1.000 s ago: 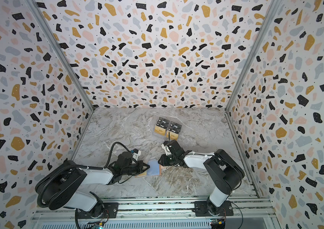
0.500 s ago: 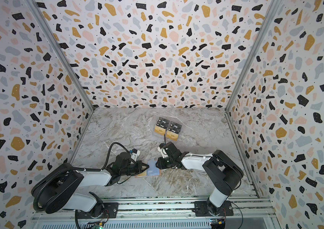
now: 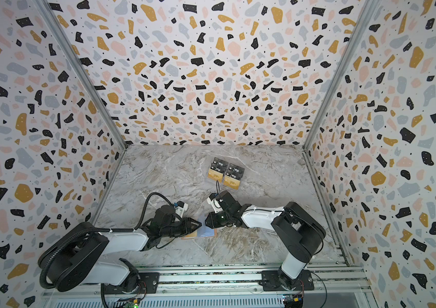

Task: Insert credit cards into a card holder
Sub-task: Flip over the card slot on the card holder.

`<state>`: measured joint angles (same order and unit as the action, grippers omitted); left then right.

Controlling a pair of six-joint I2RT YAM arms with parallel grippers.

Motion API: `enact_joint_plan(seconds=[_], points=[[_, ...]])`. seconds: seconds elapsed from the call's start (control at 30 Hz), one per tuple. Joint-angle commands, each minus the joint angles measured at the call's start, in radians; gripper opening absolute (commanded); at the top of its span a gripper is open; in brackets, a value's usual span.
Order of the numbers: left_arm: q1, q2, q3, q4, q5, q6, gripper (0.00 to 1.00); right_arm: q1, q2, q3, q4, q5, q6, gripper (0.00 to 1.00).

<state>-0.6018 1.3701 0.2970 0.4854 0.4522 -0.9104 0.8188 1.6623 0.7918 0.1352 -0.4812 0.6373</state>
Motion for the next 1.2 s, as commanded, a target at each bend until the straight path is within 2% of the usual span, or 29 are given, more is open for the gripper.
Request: enact_joint_plan(seconds=[0.0,0.13,0.23,0.33,0.53,0.63,0.83,0.97,1.07,1.17], points=[[0.011,-0.066,0.043,-0.147,-0.026,0.078,0.48,0.005,0.008,0.013,0.034,-0.042,0.013,0.20],[0.038,-0.151,0.069,-0.290,-0.041,0.120,0.50,0.011,0.020,0.024,0.044,-0.055,0.013,0.20],[0.081,-0.214,0.057,-0.304,-0.013,0.097,0.49,0.024,0.038,0.032,0.057,-0.068,0.020,0.20],[0.127,-0.249,0.049,-0.315,-0.005,0.087,0.45,0.043,0.054,0.037,0.095,-0.077,0.039,0.19],[0.240,-0.249,0.051,-0.368,0.036,0.149,0.34,0.072,0.102,0.049,0.218,-0.111,0.099,0.19],[0.277,-0.279,0.042,-0.390,0.041,0.157,0.32,0.085,0.119,0.053,0.251,-0.112,0.118,0.19],[0.277,-0.300,0.090,-0.516,-0.003,0.226,0.29,0.089,0.147,0.057,0.297,-0.122,0.150,0.18],[0.265,-0.314,0.080,-0.492,0.017,0.205,0.24,0.086,0.172,0.059,0.331,-0.124,0.165,0.17],[0.224,-0.301,0.085,-0.478,0.018,0.194,0.20,0.070,0.152,0.041,0.387,-0.127,0.188,0.16],[0.169,-0.274,0.100,-0.472,-0.004,0.189,0.20,0.023,0.094,0.061,0.302,-0.115,0.116,0.20]])
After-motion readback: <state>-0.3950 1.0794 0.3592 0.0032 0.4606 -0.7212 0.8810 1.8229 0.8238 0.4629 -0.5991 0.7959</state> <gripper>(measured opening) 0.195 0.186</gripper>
